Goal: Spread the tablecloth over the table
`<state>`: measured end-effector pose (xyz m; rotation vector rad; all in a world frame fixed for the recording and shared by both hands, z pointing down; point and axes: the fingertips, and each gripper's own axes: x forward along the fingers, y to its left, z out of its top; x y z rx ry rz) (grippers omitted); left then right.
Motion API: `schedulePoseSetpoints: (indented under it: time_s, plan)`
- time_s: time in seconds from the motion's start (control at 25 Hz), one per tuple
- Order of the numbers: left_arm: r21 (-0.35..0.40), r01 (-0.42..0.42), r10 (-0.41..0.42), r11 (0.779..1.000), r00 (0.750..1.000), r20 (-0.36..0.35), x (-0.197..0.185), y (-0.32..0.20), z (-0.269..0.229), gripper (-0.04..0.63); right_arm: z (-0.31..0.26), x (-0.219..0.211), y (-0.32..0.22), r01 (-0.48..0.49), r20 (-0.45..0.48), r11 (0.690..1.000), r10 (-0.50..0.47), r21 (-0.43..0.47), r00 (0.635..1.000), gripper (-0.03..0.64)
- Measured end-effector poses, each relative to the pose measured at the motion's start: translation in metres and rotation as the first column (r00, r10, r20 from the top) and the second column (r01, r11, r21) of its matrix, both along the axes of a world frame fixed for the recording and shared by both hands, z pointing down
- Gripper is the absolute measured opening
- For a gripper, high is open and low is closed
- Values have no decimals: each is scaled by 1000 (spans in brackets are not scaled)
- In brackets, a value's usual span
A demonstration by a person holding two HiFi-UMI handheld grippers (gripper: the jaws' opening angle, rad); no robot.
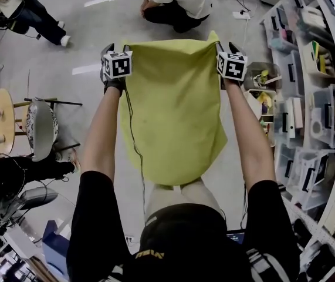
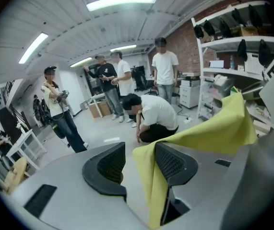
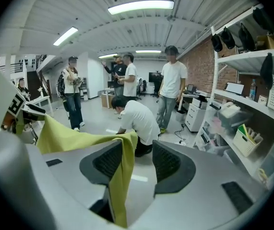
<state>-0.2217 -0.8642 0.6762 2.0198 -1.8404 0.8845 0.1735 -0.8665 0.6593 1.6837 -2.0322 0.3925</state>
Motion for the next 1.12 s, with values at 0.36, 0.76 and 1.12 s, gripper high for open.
schedulePoseSetpoints:
  time_s: [0.36, 0.76, 1.12]
  plan:
    - [-142, -30, 30, 989, 1000, -2, 9, 49, 63, 209, 59, -18, 29, 146, -126, 970, -173, -194, 977, 216]
    - [-257, 78, -106, 963, 990, -96, -46, 232, 146, 206, 130, 55, 169, 37, -179, 937, -105, -346, 978, 216]
    - [-434, 156, -257, 887, 949, -183, -105, 504, 208, 152, 218, 97, 438, -162, -12, 826, 185, -539, 983, 169]
